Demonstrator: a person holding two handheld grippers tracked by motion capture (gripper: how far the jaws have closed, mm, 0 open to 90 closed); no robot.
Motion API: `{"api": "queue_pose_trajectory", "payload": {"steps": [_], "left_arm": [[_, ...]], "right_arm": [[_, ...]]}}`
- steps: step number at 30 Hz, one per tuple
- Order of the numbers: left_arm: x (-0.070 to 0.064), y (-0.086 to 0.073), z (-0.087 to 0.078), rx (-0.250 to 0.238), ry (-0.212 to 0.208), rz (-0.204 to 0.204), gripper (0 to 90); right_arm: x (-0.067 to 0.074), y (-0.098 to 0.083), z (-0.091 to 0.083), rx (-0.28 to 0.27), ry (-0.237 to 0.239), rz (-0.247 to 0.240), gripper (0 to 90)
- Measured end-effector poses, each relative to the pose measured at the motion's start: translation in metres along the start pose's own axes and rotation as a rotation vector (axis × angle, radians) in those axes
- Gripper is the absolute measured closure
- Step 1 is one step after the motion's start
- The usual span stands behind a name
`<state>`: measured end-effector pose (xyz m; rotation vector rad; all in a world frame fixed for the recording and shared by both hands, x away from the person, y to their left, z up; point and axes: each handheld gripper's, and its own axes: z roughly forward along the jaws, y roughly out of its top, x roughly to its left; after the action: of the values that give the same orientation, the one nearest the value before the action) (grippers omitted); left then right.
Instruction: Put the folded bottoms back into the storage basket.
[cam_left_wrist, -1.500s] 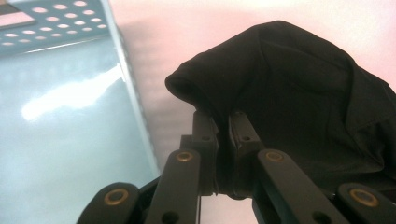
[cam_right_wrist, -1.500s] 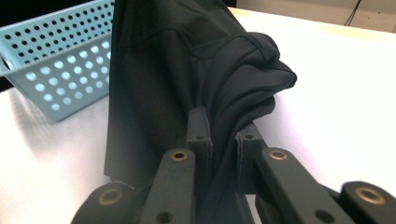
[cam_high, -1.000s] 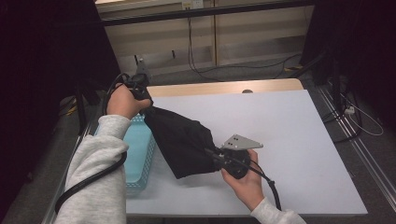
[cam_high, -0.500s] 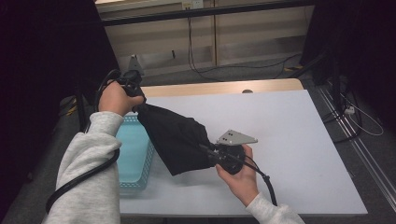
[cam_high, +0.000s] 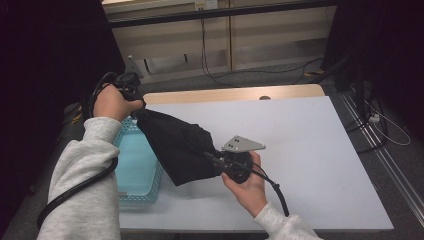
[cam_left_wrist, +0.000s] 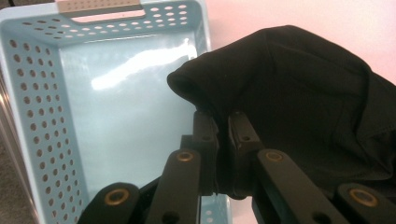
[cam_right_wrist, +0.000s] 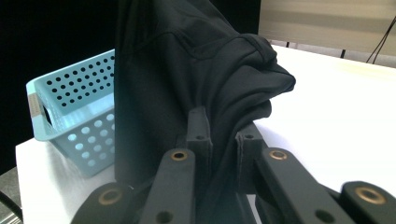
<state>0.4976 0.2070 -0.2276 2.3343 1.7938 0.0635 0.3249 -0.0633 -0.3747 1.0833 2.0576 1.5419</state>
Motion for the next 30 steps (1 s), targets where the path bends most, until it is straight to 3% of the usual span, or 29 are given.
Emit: {"api": "queue_pose_trajectory", "payload": {"steps": [11,20,30], "left_arm": [[0.013,-0.003,-0.005,0.002,0.008,-0.022,83.9],[0.021,-0.005,-0.017,-0.007,0.012,-0.034,83.9],[0.03,-0.011,-0.025,-0.01,0.019,-0.052,83.9]], "right_arm": [[0.006,0.004,0.011,-0.012,0.02,0.007,80.8],[0.011,0.01,0.015,-0.031,0.043,0.026,80.8],[0.02,0.016,0.019,-0.027,0.066,0.009,80.8]]}}
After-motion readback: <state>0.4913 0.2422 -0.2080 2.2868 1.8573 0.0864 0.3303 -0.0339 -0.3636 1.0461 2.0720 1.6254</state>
